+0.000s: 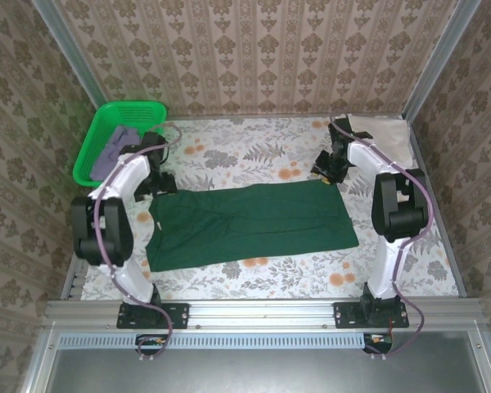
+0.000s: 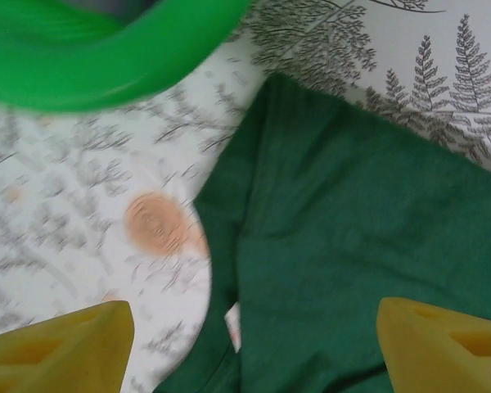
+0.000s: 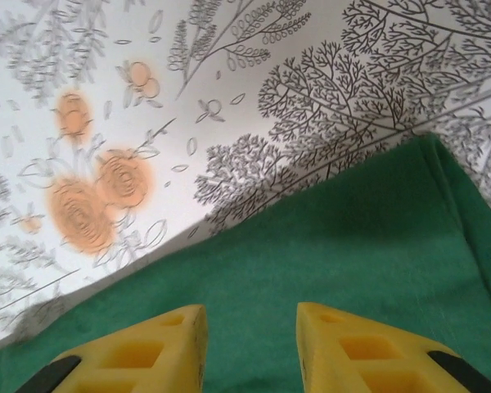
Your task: Fold and stack the t-shirts
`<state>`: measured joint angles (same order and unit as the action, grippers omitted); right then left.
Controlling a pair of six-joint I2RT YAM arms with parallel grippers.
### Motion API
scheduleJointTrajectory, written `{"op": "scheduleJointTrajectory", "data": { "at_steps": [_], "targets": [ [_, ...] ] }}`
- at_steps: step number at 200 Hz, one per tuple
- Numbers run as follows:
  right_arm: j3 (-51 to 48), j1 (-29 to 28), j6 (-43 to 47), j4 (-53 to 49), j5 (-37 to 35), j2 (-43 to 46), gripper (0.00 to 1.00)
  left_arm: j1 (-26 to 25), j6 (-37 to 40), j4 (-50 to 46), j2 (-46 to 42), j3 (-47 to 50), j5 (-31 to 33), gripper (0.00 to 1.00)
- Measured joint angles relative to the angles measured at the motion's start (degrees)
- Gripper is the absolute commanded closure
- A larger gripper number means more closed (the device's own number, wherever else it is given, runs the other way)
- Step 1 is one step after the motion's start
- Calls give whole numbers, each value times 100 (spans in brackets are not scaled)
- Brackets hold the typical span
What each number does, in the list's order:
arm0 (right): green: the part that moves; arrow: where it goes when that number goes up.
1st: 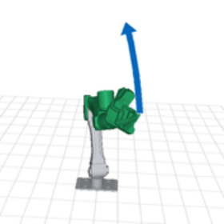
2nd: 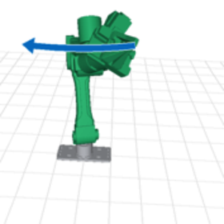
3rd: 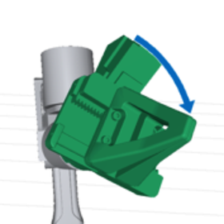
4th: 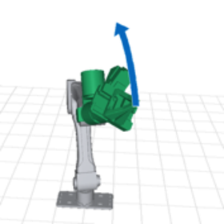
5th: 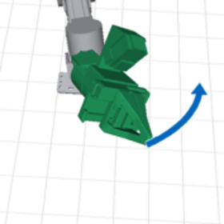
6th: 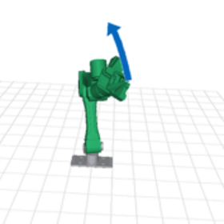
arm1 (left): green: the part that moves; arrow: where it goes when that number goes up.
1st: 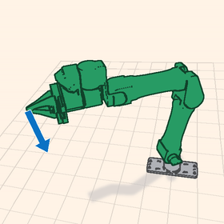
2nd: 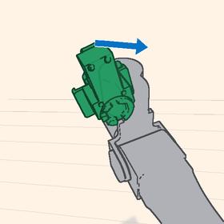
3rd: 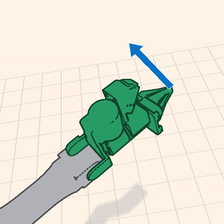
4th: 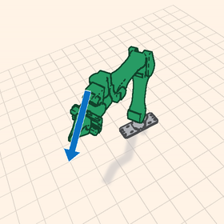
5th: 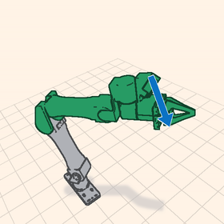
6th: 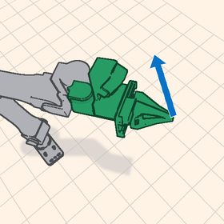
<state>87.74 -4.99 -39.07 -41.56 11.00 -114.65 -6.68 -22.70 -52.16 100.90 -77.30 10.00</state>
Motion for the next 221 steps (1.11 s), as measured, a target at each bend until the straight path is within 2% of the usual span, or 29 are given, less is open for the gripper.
{"op": "scheduleJointTrajectory", "data": {
  "at_steps": [50,84,134,186,221],
  "targets": [
    [236,57,24,-153,-55,-715,69,-24,85,63,737,-490,-107,20],
    [216,269,-210,-144,-92,-734,73,-81,90,184,1034,-640,-136,21],
    [-667,844,-662,391,-48,-214,72,-195,111,278,1532,-898,-501,19],
    [-1294,1307,-811,675,-15,195,67,-529,175,267,2380,-2251,-852,19],
    [-1290,1355,-807,675,24,195,66,-525,264,157,2892,-2852,-883,29]
  ]
}}
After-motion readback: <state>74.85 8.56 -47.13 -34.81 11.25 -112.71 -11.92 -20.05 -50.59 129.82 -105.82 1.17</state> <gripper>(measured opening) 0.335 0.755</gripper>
